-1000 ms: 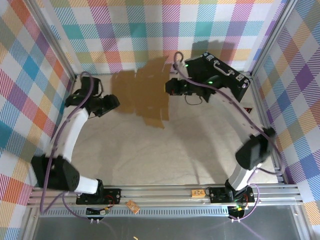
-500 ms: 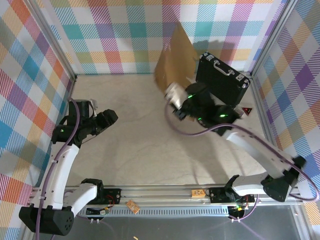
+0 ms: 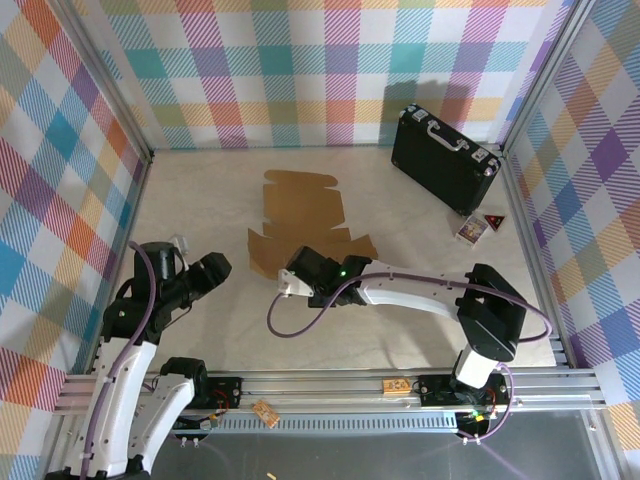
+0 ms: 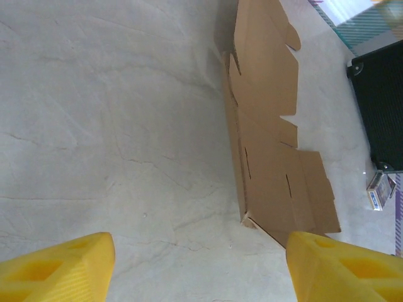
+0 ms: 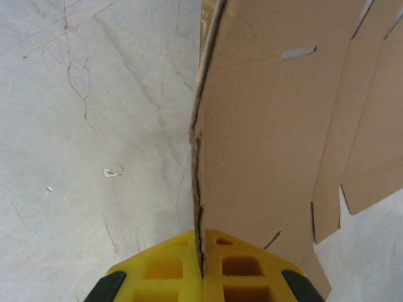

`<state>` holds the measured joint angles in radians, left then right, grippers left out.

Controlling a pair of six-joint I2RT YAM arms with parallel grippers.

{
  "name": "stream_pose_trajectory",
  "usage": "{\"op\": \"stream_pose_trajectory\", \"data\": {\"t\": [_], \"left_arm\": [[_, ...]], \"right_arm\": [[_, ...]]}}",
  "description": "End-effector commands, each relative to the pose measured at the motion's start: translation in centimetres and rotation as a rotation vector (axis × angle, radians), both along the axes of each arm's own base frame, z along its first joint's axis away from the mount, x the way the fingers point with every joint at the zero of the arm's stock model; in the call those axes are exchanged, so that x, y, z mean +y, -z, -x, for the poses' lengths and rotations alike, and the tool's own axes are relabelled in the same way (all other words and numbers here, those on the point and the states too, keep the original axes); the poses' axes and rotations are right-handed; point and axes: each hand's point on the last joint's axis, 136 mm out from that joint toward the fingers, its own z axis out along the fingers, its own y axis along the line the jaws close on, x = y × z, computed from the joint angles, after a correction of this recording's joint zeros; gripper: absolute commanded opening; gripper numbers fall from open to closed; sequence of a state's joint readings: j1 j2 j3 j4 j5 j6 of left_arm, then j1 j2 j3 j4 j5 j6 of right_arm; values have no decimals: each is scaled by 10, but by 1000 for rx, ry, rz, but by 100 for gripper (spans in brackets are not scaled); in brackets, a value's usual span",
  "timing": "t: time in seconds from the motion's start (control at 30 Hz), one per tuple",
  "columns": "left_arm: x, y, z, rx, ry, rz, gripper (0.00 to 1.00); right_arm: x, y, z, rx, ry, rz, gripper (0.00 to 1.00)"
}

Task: Fold the paper box

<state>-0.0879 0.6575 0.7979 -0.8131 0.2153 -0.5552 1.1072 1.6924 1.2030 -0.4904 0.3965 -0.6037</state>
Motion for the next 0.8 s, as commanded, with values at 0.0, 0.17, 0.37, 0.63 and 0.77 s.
{"op": "stream_pose_trajectory", "data": {"t": [0.0, 0.17, 0.37, 0.63, 0.77], "left_arm": [[0, 19, 4, 57, -11, 15, 73], [-5, 31, 6, 66, -12, 62, 74], [-13, 48, 8, 87, -1, 112, 75], [-27, 46, 3, 51, 58, 143, 73], [-39, 57, 3, 96, 111, 131, 70]], "right_arm": [[9, 7, 8, 24, -3, -7, 4], [2, 20, 17, 35, -11, 24, 27], [-1, -2, 33, 95, 52, -117, 58], [-54, -41, -15, 301, 557, -522, 66], [-109, -28, -38, 390, 897, -593, 66]]}}
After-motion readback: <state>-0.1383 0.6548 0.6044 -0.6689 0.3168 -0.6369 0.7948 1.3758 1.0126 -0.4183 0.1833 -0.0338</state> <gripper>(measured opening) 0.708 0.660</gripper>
